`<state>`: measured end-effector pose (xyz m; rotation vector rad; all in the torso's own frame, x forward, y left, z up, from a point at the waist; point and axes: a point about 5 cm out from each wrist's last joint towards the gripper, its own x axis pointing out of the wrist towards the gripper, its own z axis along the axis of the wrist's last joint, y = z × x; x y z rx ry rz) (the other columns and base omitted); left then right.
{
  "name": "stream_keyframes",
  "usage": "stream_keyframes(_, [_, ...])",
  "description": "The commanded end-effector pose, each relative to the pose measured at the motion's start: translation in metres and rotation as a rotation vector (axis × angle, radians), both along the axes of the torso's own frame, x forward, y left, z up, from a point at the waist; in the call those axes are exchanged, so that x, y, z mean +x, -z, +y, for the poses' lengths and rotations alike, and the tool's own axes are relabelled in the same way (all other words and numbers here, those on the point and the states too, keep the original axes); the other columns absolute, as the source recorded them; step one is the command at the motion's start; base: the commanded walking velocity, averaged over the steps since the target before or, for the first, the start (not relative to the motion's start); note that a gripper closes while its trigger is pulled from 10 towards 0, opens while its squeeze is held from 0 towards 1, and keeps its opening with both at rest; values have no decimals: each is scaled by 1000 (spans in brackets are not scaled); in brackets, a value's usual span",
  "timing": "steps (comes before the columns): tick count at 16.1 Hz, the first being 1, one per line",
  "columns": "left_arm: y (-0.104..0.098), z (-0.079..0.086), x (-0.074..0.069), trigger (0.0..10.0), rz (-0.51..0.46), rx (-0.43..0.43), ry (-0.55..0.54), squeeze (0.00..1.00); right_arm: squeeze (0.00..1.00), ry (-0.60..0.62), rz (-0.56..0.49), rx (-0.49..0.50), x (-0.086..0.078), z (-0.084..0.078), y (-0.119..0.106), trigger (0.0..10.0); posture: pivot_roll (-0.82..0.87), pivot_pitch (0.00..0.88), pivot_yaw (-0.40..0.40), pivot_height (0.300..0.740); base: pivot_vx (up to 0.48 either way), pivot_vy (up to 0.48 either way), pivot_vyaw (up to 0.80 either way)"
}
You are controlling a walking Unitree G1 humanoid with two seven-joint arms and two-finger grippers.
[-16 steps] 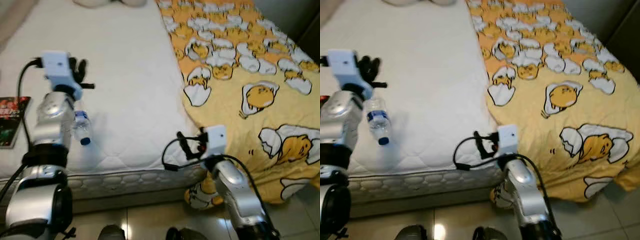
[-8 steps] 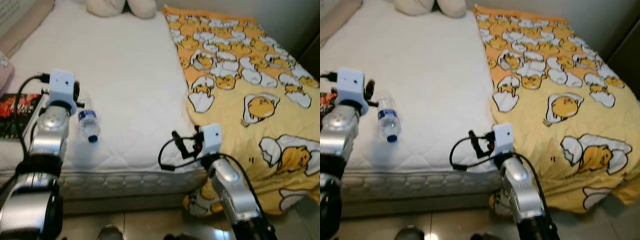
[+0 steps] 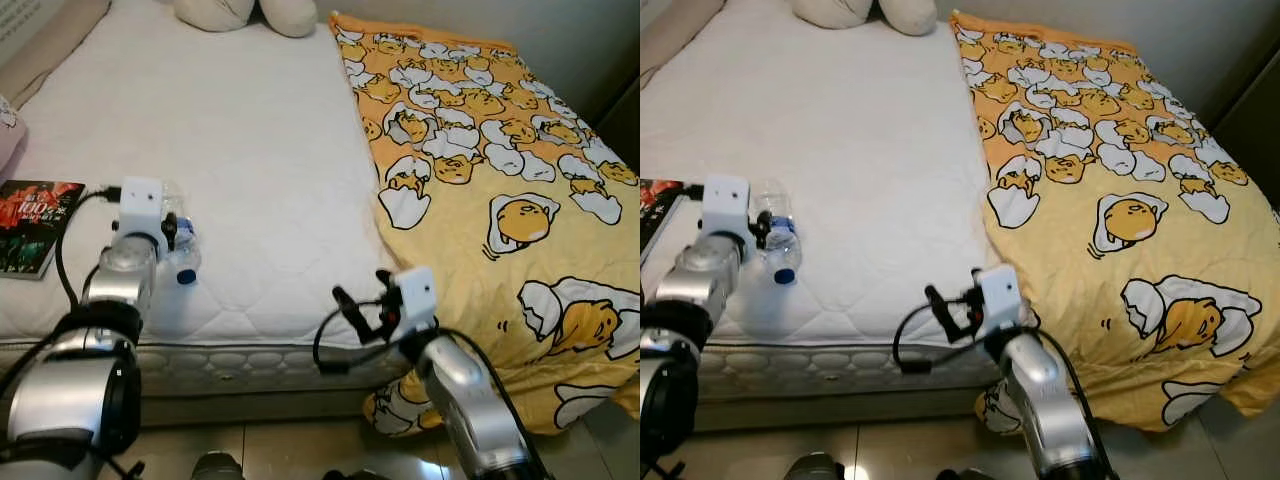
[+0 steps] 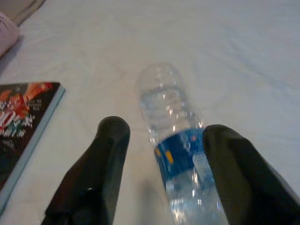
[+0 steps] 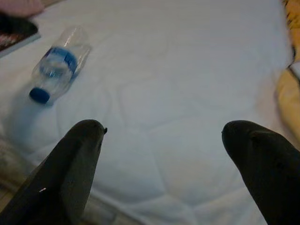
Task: Clean up the room
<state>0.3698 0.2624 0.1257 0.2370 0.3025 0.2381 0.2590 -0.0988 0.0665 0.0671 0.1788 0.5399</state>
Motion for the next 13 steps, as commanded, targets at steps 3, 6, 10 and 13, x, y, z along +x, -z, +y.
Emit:
stream_keyframes(3, [-11,-1,6,10000,-35,10,-1,1000,290,12,34,3,-16,-2,4,10000,67,147,-140,740,0,0,0])
stream_keyframes(6, [-4,-7,6,10000,-13,6,11,1000,290,19,48,7,-24,-2,5,10000,54,147,-134,740,0,0,0])
stream_keyframes(10, [1,-20,8,10000,12,-50,38,1000,290,55,45,-1,-27,-7,1,10000,4,158,-115,740,0,0,0])
stream_keyframes(13, [10,-19,4,10000,68,-57,-7,1000,290,81,55,-13,-37,-13,1,10000,-30,169,-106,740,0,0,0])
